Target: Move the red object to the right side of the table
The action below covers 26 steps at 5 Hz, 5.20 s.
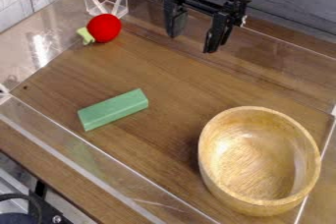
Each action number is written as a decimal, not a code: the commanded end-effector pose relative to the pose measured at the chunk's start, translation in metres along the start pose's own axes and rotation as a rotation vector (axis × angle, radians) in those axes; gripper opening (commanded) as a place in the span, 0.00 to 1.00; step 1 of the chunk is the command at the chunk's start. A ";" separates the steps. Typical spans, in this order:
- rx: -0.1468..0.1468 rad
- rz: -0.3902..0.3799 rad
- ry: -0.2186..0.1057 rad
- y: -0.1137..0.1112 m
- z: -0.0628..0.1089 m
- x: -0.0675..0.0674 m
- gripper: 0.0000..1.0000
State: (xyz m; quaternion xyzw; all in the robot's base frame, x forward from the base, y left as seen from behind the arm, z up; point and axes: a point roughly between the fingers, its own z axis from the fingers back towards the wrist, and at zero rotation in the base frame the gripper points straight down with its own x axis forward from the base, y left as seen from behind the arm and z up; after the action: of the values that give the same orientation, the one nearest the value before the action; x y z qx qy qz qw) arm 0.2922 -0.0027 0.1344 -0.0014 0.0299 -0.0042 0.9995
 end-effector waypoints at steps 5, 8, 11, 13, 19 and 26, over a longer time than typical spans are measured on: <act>0.032 0.074 -0.073 0.149 0.004 0.013 1.00; 0.039 0.227 -0.079 0.195 0.004 0.035 1.00; 0.014 0.346 -0.066 0.218 -0.021 0.053 1.00; 0.018 0.359 -0.048 0.214 -0.041 0.060 1.00; -0.006 0.275 -0.061 0.214 -0.049 0.084 1.00; -0.078 0.168 -0.182 0.144 0.036 0.076 0.00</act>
State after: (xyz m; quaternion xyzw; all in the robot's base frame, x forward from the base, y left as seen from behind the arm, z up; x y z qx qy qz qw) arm 0.3723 0.1414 0.1333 -0.0507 -0.0213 0.0842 0.9949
